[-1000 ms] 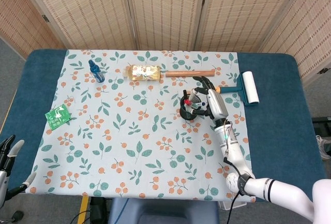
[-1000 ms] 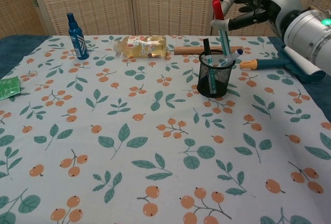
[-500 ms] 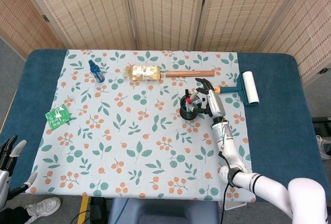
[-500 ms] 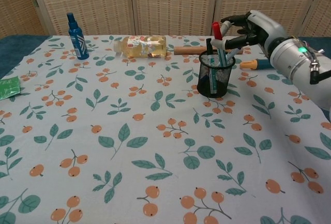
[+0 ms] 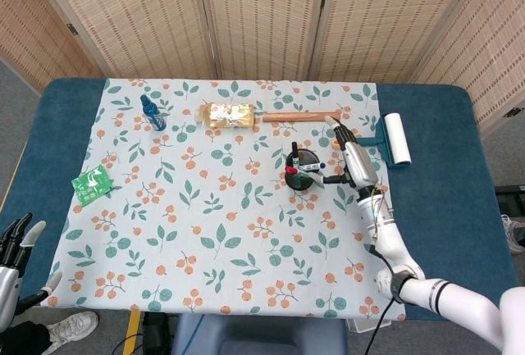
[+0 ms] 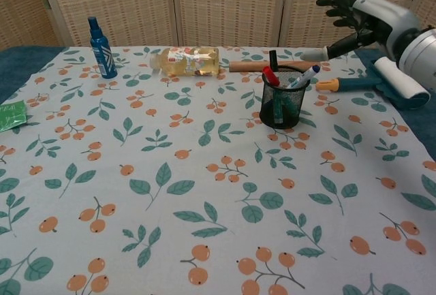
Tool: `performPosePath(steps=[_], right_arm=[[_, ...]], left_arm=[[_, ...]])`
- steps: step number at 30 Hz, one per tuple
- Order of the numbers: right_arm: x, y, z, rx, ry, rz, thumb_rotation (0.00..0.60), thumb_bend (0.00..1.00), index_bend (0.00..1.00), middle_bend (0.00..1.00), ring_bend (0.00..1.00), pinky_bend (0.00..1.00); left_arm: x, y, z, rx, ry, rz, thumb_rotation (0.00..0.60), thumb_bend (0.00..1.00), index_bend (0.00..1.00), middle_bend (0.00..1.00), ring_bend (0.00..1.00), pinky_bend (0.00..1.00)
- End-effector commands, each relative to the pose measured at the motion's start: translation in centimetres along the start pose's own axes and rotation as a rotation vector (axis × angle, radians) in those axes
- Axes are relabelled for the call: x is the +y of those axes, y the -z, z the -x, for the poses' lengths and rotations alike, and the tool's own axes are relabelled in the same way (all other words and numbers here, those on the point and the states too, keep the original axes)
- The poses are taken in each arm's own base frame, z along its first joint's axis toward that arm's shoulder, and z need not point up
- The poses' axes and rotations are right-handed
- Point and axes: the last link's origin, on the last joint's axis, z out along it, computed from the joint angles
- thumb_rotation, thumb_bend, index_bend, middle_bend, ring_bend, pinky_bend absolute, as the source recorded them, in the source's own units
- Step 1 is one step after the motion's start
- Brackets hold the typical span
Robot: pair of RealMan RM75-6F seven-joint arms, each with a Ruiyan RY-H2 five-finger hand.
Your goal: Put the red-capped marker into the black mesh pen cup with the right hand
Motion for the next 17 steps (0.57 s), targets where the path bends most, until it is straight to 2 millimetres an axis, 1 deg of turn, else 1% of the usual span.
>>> performPosePath(steps=[1,2,5,6,8,9,11,14,17], right_arm=[[0.6,5.1,-3.9,-0.044,0.219,-0.034,0.6,0.08,0.0,0.0,0.0,0.0],[1.0,6.6,-4.7,-0.081,0.289,-0.022,0.6,0.09,0.0,0.0,0.0,0.0],[2.5,12.8,-7.3,-0.194,0.553,0.062,0.6,0.12,0.0,0.0,0.0,0.0],[2.9,14.4,-7.7,-0.197,0.613,0.086,0.6,0.12,0.0,0.0,0.0,0.0],[3.9,17.5,-8.2,-0.175,0.715,0.14,0.6,0.13,0.0,0.0,0.0,0.0],[4.6,19.4,-8.3,-0.16,0.78,0.181,0.6,0.13,0.0,0.0,0.0,0.0],[5.6,22.1,-8.2,-0.121,0.837,0.239,0.6,0.14,0.0,0.0,0.0,0.0],[6.2,24.5,-8.1,-0.04,0.875,0.266,0.6,0.14,0.0,0.0,0.0,0.0],[5.9,25.4,-8.3,0.013,0.915,0.255,0.6,0.15,0.0,0.0,0.0,0.0]], left_arm=[[0.0,-0.1,0.0,0.003,0.0,-0.001,0.6,0.27,0.0,0.0,0.02,0.2],[-0.1,-0.1,0.0,0.003,0.0,-0.002,0.6,0.27,0.0,0.0,0.01,0.2],[-0.1,-0.2,0.0,0.003,-0.003,-0.006,0.6,0.27,0.0,0.0,0.02,0.2],[-0.1,-0.3,0.1,0.001,-0.004,-0.006,0.6,0.27,0.0,0.0,0.02,0.2],[0.0,-0.4,0.2,-0.006,-0.003,-0.005,0.6,0.27,0.0,0.0,0.02,0.2],[0.0,-0.4,0.3,-0.009,-0.004,-0.003,0.6,0.27,0.0,0.0,0.01,0.2],[0.2,-0.3,0.4,-0.013,-0.009,0.003,0.6,0.27,0.0,0.0,0.02,0.2],[0.6,-0.3,0.7,-0.024,-0.009,0.016,0.6,0.27,0.0,0.0,0.02,0.2],[1.0,-0.2,0.8,-0.028,-0.011,0.039,0.6,0.27,0.0,0.0,0.02,0.2]])
